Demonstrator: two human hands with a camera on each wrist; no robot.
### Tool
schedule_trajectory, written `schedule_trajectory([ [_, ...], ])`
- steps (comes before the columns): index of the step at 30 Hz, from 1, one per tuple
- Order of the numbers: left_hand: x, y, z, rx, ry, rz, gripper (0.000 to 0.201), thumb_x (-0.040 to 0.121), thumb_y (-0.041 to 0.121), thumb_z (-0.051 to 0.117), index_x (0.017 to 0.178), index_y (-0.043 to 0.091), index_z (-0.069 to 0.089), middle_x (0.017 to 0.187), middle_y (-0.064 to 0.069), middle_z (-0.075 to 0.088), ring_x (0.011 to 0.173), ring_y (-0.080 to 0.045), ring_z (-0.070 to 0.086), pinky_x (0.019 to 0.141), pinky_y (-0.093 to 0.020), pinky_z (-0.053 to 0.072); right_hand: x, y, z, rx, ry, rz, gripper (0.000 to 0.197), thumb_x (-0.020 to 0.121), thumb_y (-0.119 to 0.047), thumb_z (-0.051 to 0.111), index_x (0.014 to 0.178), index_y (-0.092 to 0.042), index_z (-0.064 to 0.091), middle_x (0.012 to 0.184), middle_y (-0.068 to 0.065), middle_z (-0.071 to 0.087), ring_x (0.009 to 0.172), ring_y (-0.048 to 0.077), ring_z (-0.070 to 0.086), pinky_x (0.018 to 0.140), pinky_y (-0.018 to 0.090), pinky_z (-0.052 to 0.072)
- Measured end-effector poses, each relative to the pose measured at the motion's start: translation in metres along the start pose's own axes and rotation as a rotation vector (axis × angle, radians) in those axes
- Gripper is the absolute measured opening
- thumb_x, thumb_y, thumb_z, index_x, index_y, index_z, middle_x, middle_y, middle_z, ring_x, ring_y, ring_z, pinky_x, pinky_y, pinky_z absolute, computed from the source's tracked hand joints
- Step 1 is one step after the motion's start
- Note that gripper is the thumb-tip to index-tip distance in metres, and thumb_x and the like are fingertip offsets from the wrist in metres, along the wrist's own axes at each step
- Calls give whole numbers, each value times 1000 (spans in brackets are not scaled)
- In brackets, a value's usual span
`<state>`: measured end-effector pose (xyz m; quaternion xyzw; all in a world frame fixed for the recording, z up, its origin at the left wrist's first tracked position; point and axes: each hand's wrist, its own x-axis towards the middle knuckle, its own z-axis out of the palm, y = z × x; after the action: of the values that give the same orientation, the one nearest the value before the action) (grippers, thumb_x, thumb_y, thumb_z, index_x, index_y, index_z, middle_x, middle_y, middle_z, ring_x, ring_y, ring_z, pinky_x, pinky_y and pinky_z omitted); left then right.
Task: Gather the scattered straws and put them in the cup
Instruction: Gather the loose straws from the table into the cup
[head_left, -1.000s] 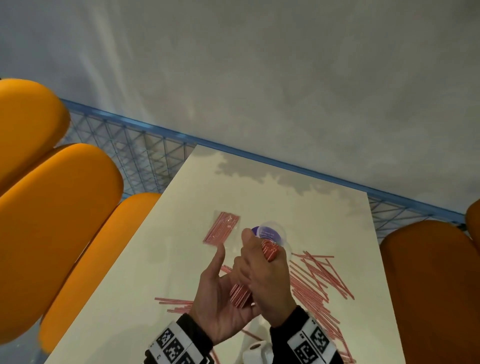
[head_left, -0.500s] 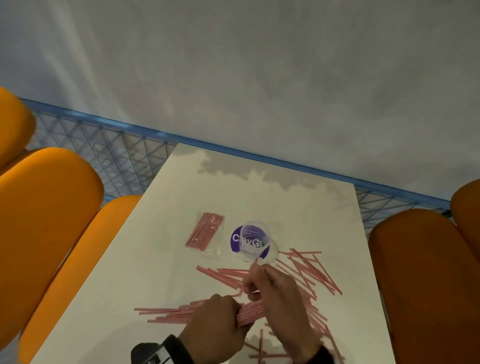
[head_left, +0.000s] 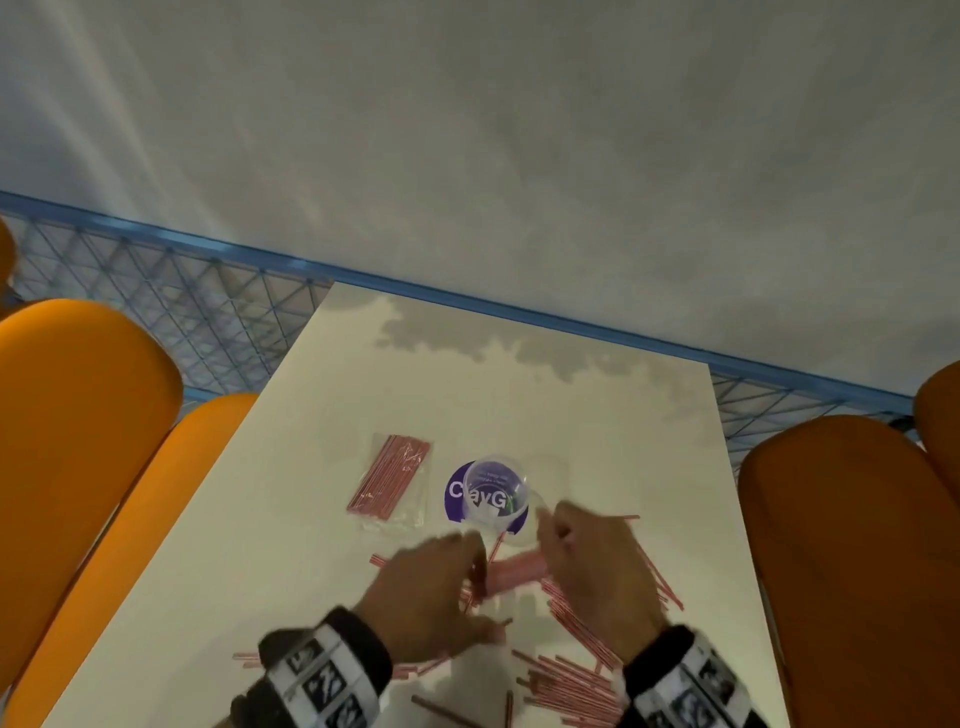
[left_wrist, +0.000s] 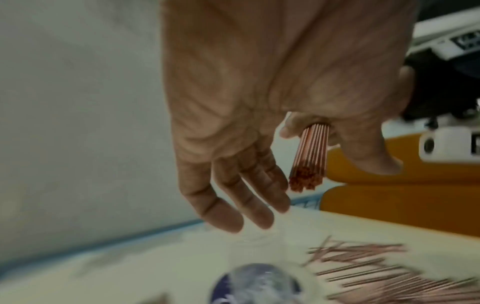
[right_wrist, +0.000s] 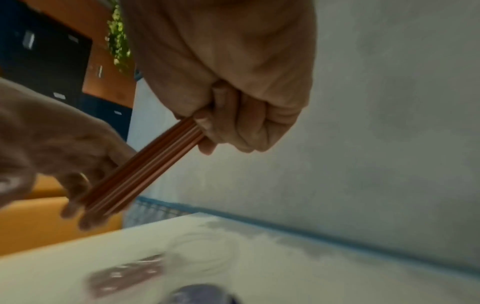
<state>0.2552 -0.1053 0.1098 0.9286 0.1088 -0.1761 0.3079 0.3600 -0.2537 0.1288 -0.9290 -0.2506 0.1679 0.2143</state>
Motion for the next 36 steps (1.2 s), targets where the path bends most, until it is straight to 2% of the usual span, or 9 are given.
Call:
schedule_trajectory([
  [4,67,-21,-16,114,233,-21,85,68,53,77,135,22,35,135,0,46,119,-22,48,100,-43,42,68,10,-12,-191,276,-78,38,100,-39,37,69,-18,45,53,-6,47,50,22,52,48,30,39],
  [8,122,-18,-3,101,94,-77,118,63,53,82,151,20,11,156,-3,22,139,-28,31,111,-53,27,104,5,22,-484,153,-174,32,102,-33,31,91,-15,55,77,1,65,69,29,64,54,30,34],
  [14,140,-26,8,81,94,-83,86,64,48,81,133,16,40,130,-2,47,114,-25,53,93,-44,48,116,9,46,-595,-25,-226,17,98,-24,39,106,-13,50,96,5,66,84,29,64,59,32,37],
  [21,117,-28,1,18,131,-83,107,70,53,77,150,16,15,156,-4,26,138,-27,34,111,-53,31,73,11,20,-380,132,-89,11,97,-20,40,95,-16,49,81,0,52,66,22,49,57,32,38],
  [24,76,-54,1,-60,328,-27,58,84,41,68,133,18,46,129,-4,53,115,-23,55,96,-43,47,23,23,50,-318,-145,-138,11,96,-21,42,87,-20,47,84,-1,57,72,20,56,61,33,46],
  [27,22,-95,17,60,203,-98,26,89,34,62,115,28,60,108,6,59,103,-17,59,83,-30,47,11,41,98,-371,-361,-289,24,92,-7,44,112,-16,54,115,7,58,103,28,55,82,37,48],
  [30,-24,-137,52,226,15,-214,42,88,43,58,129,36,51,124,10,54,114,-14,50,91,-31,41,39,57,127,-486,-309,-389,42,87,3,48,128,-10,48,133,12,47,114,30,49,89,41,50],
  [33,-55,-166,77,193,63,-254,49,81,48,65,128,42,53,128,17,52,114,-12,50,89,-32,41,62,59,131,-495,-293,-445,33,89,3,50,117,-13,56,127,10,51,106,29,52,79,39,53],
  [36,-69,-181,94,213,127,-233,48,64,42,81,109,44,63,113,15,63,97,-17,61,72,-37,50,68,61,135,-511,-341,-474,20,89,-2,55,105,-12,61,112,7,56,102,26,53,78,37,50],
])
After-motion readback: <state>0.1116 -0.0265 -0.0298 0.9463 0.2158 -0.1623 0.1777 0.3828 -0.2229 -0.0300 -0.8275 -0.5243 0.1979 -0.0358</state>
